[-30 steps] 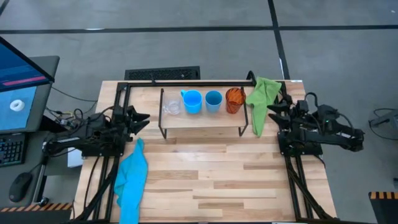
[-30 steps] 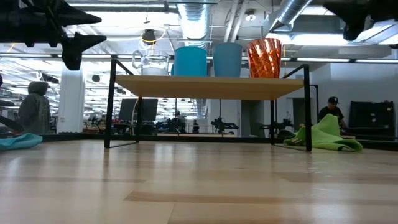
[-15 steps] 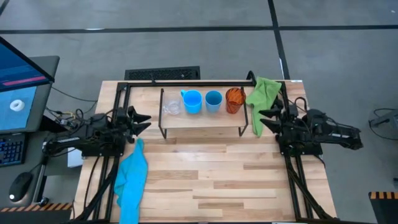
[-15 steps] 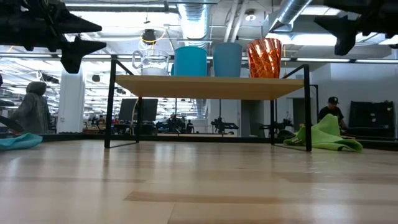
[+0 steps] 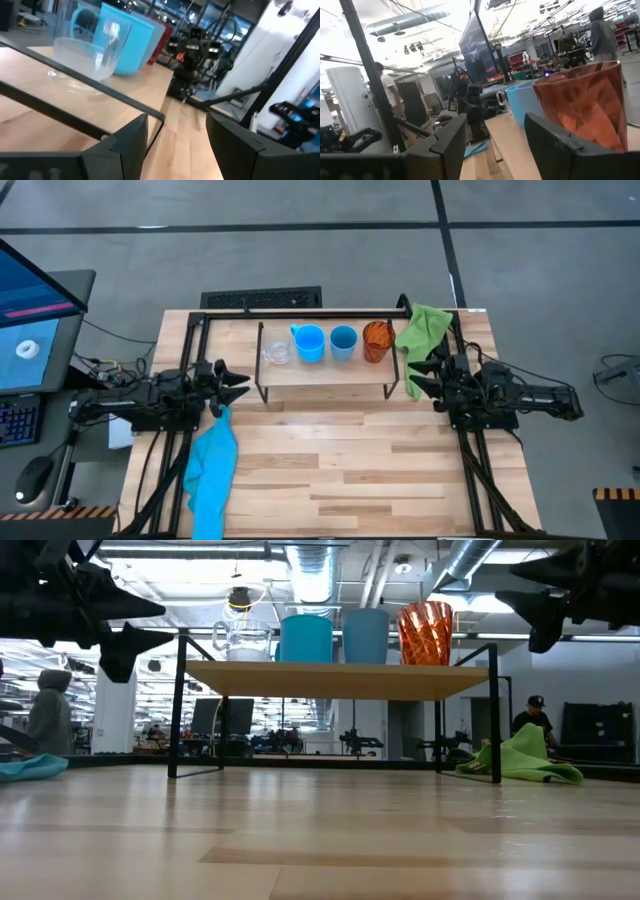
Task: Stack small to large cups/mugs on shelf
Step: Return to Home Position
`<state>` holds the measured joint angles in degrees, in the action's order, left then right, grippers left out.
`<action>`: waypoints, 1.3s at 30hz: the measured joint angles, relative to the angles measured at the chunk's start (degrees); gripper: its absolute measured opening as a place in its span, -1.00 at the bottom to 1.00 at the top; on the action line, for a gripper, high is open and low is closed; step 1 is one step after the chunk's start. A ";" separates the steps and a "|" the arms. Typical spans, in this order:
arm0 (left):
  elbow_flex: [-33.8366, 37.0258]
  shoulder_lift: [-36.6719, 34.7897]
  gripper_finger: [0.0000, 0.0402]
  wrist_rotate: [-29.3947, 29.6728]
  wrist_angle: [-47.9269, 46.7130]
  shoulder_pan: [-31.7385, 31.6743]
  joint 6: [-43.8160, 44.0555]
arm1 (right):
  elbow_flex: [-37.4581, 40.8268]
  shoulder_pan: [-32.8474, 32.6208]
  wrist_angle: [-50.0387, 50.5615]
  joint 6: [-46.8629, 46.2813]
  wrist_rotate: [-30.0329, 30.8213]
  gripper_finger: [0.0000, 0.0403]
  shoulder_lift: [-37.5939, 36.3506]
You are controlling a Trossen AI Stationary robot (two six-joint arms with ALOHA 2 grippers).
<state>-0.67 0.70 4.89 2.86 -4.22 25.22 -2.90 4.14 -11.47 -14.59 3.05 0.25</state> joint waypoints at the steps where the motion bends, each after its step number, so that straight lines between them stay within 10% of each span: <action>1: 0.00 0.42 -0.04 0.54 0.15 0.39 -0.44 | 0.44 0.00 -0.21 -0.01 0.00 0.10 -0.02; 39: 0.11 0.03 -0.04 0.70 -0.36 1.67 0.91 | 2.56 0.00 10.02 -0.44 1.49 0.10 0.02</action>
<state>-0.56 0.73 5.58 2.50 -2.55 26.13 -0.34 4.14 -1.45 -15.03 4.54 0.27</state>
